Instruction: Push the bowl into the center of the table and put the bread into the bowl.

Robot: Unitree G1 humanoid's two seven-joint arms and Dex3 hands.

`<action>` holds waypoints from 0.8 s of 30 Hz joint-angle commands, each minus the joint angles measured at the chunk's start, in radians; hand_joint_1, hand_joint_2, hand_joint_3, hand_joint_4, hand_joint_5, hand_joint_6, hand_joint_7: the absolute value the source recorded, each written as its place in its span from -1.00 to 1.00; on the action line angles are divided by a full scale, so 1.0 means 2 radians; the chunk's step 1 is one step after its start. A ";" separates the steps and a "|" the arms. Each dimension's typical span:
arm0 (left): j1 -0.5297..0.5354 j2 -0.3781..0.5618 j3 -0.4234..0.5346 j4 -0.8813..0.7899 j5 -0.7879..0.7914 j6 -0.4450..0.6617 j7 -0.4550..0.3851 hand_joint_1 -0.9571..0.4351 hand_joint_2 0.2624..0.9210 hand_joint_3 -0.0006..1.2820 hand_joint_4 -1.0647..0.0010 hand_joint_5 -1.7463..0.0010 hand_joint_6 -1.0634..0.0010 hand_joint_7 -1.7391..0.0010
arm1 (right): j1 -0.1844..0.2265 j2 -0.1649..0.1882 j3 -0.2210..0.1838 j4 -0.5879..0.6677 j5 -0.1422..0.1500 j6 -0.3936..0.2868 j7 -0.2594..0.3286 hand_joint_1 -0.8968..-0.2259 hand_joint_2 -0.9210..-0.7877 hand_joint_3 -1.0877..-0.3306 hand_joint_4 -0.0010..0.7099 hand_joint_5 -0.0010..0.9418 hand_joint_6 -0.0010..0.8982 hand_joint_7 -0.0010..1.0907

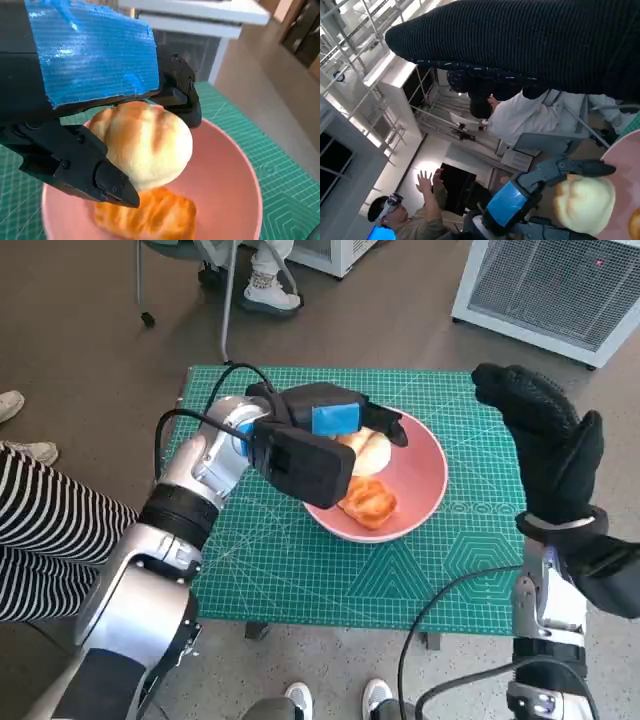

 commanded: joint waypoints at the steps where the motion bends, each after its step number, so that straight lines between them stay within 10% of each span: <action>1: 0.014 0.006 0.023 -0.025 -0.029 -0.006 -0.005 0.18 0.80 -0.96 0.79 1.00 0.36 0.69 | 0.008 -0.001 0.001 -0.005 -0.003 0.013 -0.008 -0.44 -1.00 -0.01 -0.57 -1.00 -1.00 0.04; 24: 0.148 -0.011 0.203 -0.167 -0.289 -0.095 -0.013 -0.28 0.99 -0.87 0.60 0.97 0.34 0.83 | -0.025 -0.001 0.015 -0.071 -0.031 0.062 -0.059 -0.49 -1.00 -0.05 -0.60 -1.00 -1.00 0.06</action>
